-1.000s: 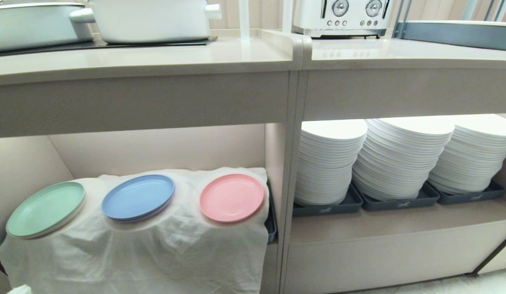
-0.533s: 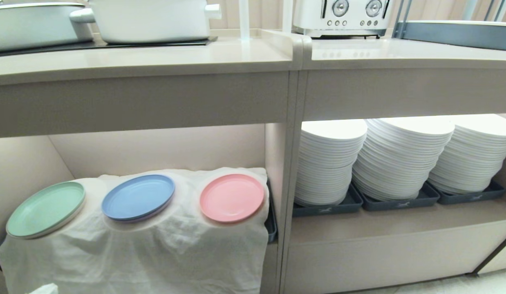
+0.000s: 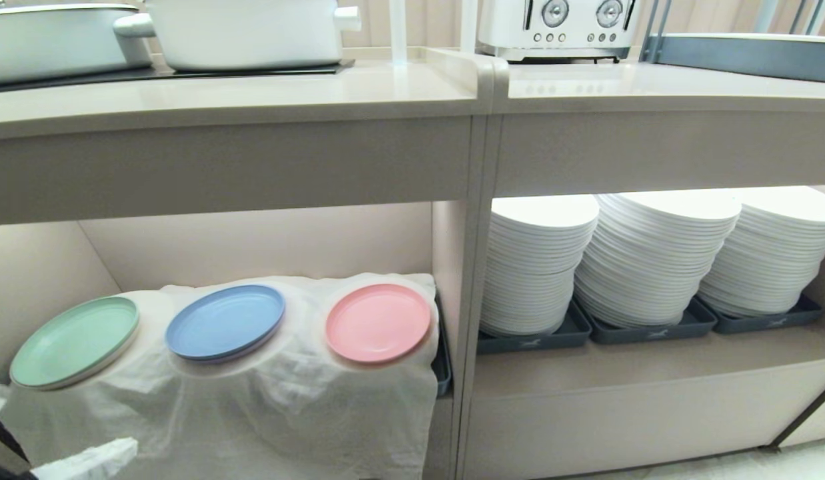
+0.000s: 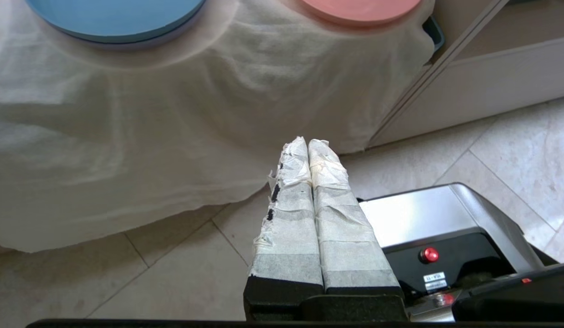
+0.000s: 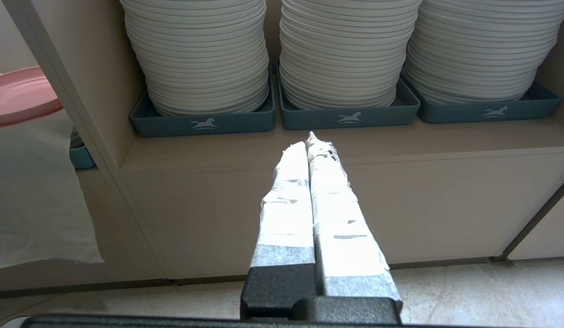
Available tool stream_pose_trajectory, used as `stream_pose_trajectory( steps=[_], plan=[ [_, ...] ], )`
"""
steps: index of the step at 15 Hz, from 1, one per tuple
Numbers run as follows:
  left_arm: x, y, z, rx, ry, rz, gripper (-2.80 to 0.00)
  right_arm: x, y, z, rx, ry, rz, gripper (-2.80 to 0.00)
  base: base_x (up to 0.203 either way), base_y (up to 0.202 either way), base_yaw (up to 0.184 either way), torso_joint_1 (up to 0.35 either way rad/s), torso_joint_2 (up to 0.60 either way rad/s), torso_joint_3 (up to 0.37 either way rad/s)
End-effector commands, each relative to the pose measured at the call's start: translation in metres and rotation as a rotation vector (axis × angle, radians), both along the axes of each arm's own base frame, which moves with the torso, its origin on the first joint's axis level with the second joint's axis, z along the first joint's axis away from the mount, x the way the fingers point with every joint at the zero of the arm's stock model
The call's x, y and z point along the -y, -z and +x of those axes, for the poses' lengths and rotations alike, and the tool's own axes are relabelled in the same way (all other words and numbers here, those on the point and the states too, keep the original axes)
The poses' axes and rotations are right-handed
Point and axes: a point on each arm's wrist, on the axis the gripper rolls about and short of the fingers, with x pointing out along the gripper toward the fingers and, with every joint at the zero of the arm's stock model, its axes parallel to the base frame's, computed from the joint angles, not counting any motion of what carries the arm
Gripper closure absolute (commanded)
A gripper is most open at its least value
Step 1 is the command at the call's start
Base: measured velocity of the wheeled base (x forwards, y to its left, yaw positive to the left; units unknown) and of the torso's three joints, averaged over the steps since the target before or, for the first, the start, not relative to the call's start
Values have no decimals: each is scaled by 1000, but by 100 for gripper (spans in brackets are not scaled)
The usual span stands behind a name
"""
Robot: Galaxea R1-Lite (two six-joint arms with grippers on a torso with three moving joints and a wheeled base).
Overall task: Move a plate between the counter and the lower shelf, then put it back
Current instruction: Pick up the plate in the cupboard
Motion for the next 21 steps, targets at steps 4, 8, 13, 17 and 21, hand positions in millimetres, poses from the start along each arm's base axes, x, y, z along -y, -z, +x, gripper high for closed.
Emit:
stream_pose_trajectory(
  steps=[4, 8, 13, 17, 21],
  plan=[
    [7, 12, 37, -176, 65, 6, 0, 0, 0, 0, -1, 0, 0, 0, 0, 0, 0, 0, 0, 0],
    [18, 26, 69, -250, 99, -12, 0, 0, 0, 0, 1, -1, 0, 0, 0, 0, 0, 0, 0, 0],
    [36, 44, 108, -284, 83, -24, 0, 0, 0, 0, 0, -1, 0, 0, 0, 0, 0, 0, 0, 0],
    [52, 62, 137, -312, 21, -45, 0, 0, 0, 0, 1, -1, 0, 0, 0, 0, 0, 0, 0, 0],
    [80, 63, 168, -310, -63, -117, 0, 0, 0, 0, 0, 0, 0, 0, 0, 0, 0, 0, 0, 0]
  ],
)
